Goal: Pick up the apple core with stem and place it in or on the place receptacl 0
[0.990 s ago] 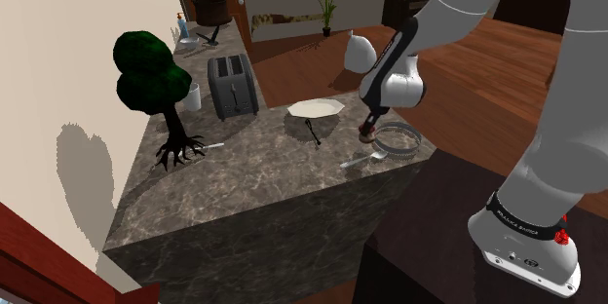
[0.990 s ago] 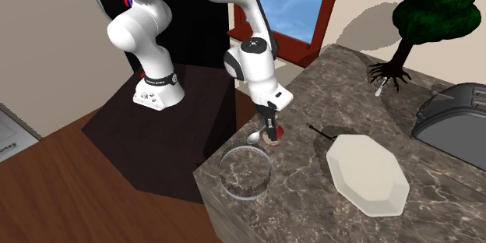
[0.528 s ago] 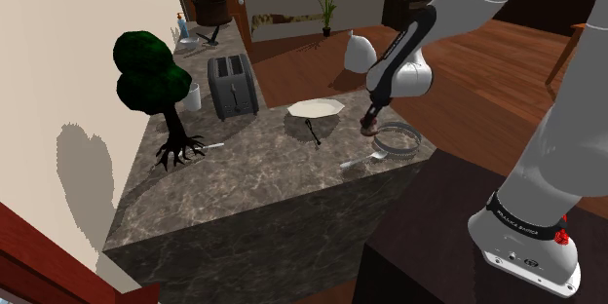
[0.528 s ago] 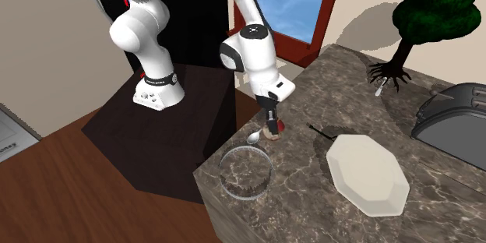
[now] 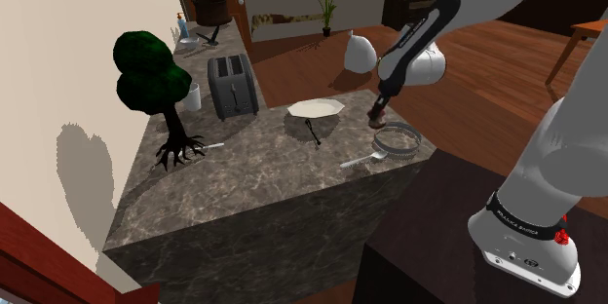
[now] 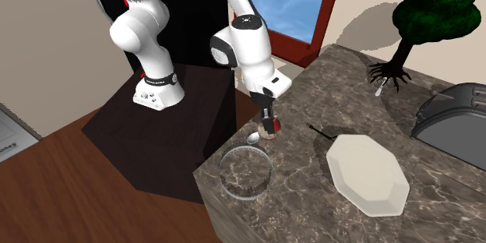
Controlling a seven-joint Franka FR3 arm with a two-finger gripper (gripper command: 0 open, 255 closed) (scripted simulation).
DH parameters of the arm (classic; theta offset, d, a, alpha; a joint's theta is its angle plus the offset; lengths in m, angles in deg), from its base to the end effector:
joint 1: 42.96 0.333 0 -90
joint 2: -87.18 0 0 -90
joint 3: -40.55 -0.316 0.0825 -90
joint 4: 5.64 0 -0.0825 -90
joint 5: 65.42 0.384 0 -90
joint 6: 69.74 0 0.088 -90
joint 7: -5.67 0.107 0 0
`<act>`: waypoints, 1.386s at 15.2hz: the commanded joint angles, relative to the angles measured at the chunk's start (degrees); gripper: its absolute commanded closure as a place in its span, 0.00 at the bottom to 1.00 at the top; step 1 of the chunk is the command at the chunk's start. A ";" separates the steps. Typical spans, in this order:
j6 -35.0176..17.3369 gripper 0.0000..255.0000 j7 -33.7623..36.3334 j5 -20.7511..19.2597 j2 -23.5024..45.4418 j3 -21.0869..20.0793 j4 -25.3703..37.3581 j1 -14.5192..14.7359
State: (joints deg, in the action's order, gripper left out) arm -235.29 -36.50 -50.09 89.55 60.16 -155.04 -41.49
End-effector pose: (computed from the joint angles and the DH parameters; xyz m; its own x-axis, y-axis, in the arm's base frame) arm 0.4312 -0.1584 0.2634 0.9542 0.1729 0.2441 0.1605 -0.9846 0.0697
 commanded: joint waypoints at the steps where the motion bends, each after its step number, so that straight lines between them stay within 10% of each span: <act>1: 0.87 1.00 -3.32 0.00 -1.87 1.39 -1.10 -1.69; 9: 4.83 1.00 -19.08 2.74 -4.88 8.19 -1.48 -8.38; 21: -1.30 1.00 -41.05 30.34 7.29 2.06 1.28 -9.94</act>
State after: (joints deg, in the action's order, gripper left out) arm -236.12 -75.21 -22.54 95.81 63.23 -154.06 -50.77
